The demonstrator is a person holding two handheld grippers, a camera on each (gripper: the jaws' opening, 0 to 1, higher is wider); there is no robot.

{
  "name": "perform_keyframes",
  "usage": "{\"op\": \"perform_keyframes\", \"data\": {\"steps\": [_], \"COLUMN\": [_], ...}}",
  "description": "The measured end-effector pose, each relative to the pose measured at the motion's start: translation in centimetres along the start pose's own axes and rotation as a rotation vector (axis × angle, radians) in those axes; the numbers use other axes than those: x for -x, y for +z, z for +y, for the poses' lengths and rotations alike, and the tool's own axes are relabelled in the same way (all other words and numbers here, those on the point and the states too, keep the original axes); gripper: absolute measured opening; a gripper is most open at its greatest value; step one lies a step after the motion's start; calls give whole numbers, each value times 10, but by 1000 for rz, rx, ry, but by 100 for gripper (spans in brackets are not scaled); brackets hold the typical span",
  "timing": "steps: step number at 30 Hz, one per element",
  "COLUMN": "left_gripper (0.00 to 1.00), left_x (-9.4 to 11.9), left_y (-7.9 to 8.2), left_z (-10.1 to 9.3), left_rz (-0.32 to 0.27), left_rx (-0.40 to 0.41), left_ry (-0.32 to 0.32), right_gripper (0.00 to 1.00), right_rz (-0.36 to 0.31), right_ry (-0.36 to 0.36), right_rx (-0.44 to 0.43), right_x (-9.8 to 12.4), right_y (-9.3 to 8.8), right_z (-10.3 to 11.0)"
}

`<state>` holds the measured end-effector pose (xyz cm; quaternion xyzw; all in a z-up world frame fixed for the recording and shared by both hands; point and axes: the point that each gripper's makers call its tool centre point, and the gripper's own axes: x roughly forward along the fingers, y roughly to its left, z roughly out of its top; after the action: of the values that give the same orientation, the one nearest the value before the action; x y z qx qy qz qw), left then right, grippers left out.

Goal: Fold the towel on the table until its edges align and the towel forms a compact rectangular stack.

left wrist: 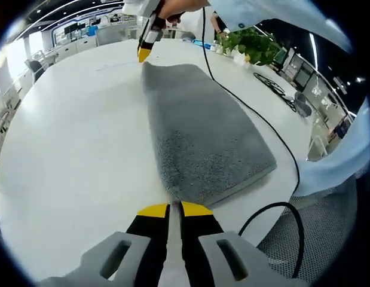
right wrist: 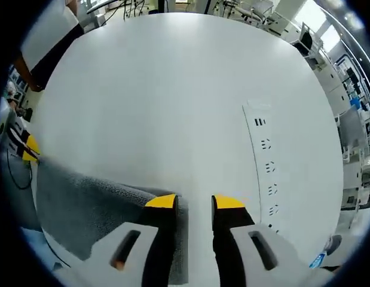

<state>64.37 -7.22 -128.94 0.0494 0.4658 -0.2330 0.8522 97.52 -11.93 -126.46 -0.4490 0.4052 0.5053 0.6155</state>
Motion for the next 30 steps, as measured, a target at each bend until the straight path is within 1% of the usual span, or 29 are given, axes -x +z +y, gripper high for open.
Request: {"op": "perform_keyframes", "data": {"steps": [2, 4, 6, 8, 9, 11, 15, 17, 19, 22, 28, 29, 30], "left_gripper": [7, 7, 7, 7, 7, 7, 8, 9, 11, 12, 12, 12, 12], "left_x": [2, 3, 4, 4, 5, 6, 7, 8, 9, 11, 17, 18, 19], "left_y": [2, 5, 9, 13, 14, 18, 23, 25, 27, 32, 46, 49, 51], "left_z": [0, 0, 0, 1, 1, 0, 0, 1, 3, 7, 12, 12, 12], "left_rz": [-6, -12, -18, -25, -27, -32, -37, -42, -47, -54, -70, -75, -77], "left_rx": [3, -1, -4, -10, -12, -17, -32, -36, -38, -49, -74, -82, -89], "left_ry": [0, 0, 0, 1, 1, 0, 3, 2, 1, 1, 3, 4, 4], "right_gripper": [21, 21, 20, 20, 20, 20, 20, 21, 21, 21, 22, 22, 22], "right_rz": [-14, -20, -20, -19, -21, -20, -24, -32, -44, -67, -96, -99, -104], "right_ry": [-3, -5, -3, -5, -3, -5, -5, -6, -7, -4, -4, -6, -7], "right_rx": [-6, -9, -17, -24, -28, -32, -42, -51, -64, -94, -88, -87, -88], "right_x": [0, 4, 2, 6, 6, 11, 17, 19, 23, 24, 40, 45, 47], "right_y": [-2, -4, -12, -18, -21, -23, -34, -36, -39, -42, -51, -53, -55], "right_z": [-2, 4, 3, 4, -2, 4, 11, 7, 10, 13, 31, 39, 41]}}
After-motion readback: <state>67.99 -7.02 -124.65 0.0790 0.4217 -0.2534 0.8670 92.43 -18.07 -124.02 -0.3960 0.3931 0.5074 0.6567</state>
